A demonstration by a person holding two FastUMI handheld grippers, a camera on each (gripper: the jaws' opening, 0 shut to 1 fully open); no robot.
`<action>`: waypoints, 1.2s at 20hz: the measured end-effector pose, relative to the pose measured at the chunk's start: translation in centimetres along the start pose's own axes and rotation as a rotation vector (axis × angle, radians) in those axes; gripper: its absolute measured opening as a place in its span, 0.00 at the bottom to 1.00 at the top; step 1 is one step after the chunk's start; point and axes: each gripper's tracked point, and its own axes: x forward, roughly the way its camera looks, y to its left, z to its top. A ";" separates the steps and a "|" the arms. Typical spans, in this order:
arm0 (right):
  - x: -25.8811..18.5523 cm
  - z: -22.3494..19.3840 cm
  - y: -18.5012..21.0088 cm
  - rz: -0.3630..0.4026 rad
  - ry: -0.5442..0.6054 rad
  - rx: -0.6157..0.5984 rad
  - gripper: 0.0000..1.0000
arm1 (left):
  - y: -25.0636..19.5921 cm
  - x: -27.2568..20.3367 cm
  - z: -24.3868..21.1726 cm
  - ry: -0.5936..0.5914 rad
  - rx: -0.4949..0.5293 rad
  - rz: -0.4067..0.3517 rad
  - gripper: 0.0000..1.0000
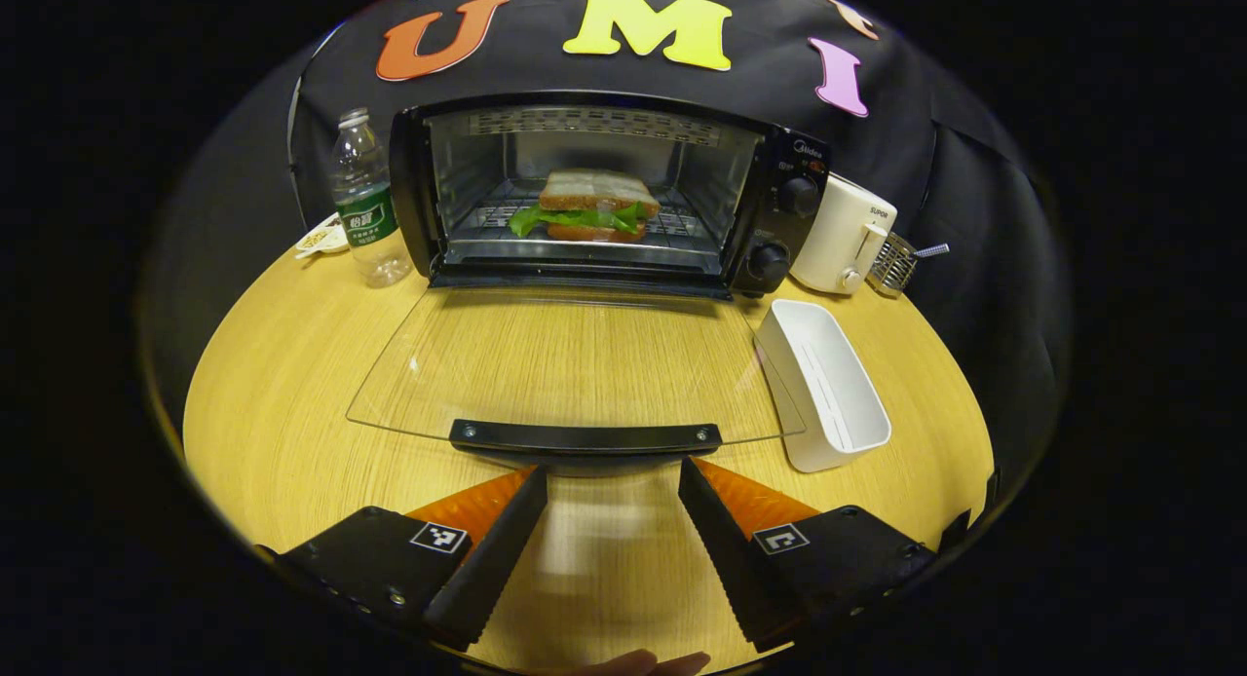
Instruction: Open the electric oven with the left hand, put the food in, and close the electric oven.
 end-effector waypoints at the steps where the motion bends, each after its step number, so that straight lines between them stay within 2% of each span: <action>1: 0.1 -0.1 0.0 0.000 0.004 -0.004 0.99 | -0.1 0.0 0.2 0.007 -0.001 0.001 0.90; 9: -0.5 0.0 -0.1 0.004 0.009 -0.017 0.99 | -0.3 -1.8 2.6 -0.044 0.062 0.039 0.90; 14: -1.2 0.2 -0.3 0.000 0.009 -0.019 1.00 | -0.9 -3.1 6.9 -0.158 0.078 0.031 0.91; 17: -2.1 0.4 -0.3 -0.003 0.005 -0.018 0.99 | -0.2 -3.4 9.4 -0.203 0.129 0.083 0.91; 18: -2.4 0.4 -0.2 -0.003 0.007 -0.017 0.99 | -0.1 -3.4 10.3 -0.218 0.147 0.100 1.00; 19: -2.6 0.2 -0.2 -0.003 0.010 -0.014 0.99 | -0.3 -3.3 11.5 -0.244 0.157 0.098 0.91; 20: -3.1 0.1 -0.3 -0.006 0.018 -0.013 0.99 | -0.5 -3.2 12.6 -0.268 0.166 0.097 0.92; 21: -3.6 0.1 -0.4 -0.011 0.025 -0.013 0.99 | -0.6 -3.0 13.6 -0.293 0.173 0.089 0.86; 22: -4.3 0.2 -0.4 -0.016 0.024 -0.015 0.99 | -0.5 -2.9 15.0 -0.330 0.172 0.075 0.95; 24: -5.9 1.1 -0.3 -0.020 0.000 -0.015 1.00 | -0.6 -1.8 17.0 -0.336 0.115 0.027 0.95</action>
